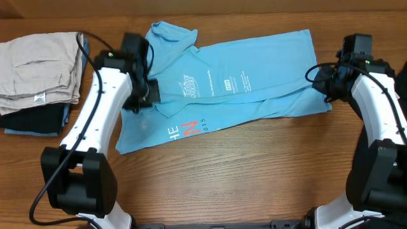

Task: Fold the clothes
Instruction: 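Lift the bottom hem with both grippers and fold it up toward the collar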

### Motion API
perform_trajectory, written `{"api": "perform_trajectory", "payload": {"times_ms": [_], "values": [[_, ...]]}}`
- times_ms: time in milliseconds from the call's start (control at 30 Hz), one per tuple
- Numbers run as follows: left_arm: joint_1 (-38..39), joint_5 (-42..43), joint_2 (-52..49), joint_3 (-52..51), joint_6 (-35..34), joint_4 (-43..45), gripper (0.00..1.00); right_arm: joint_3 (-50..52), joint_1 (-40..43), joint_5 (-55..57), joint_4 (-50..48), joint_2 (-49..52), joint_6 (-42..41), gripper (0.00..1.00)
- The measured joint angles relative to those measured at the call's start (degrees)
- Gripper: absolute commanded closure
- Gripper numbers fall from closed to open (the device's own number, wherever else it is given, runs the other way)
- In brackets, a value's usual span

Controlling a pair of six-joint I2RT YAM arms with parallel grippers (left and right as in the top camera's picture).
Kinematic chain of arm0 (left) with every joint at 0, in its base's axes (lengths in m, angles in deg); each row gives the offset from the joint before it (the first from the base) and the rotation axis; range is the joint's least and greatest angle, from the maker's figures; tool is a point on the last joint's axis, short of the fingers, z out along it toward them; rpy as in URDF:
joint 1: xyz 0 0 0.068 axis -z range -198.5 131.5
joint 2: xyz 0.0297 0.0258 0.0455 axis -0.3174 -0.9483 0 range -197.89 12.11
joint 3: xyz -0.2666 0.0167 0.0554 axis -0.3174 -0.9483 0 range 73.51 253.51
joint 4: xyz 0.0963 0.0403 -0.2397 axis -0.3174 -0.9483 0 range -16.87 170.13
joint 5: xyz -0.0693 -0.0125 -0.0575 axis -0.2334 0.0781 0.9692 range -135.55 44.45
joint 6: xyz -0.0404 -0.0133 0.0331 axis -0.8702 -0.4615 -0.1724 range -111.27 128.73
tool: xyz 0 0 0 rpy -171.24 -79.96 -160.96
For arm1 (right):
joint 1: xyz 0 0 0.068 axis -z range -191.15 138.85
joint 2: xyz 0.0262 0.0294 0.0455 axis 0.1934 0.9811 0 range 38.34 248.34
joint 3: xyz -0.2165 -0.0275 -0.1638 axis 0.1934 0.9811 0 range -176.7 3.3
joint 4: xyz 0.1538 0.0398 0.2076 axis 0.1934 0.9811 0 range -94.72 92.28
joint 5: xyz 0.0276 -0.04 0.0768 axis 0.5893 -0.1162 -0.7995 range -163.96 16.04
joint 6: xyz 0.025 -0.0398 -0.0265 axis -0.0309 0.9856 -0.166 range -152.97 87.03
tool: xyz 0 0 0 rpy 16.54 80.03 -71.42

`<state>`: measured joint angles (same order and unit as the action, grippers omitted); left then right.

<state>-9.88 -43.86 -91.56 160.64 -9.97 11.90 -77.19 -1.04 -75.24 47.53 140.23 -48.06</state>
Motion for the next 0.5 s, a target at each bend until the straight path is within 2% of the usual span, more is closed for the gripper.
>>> {"api": "perform_trajectory", "payload": {"times_ms": [100,200,500], "values": [[0.0,2.9,-0.1,-9.2,-0.7,-0.2,0.96,3.6,0.0,0.0,0.0,0.0,0.0,0.96],[0.0,3.5,-0.1,-15.1,-0.8,2.7,0.96,9.6,0.0,0.0,-6.7,0.3,0.5,0.96],[0.0,-1.3,-0.1,-22.7,-5.2,16.7,0.96,20.2,0.0,0.0,-22.9,0.6,5.1,0.96]]}}
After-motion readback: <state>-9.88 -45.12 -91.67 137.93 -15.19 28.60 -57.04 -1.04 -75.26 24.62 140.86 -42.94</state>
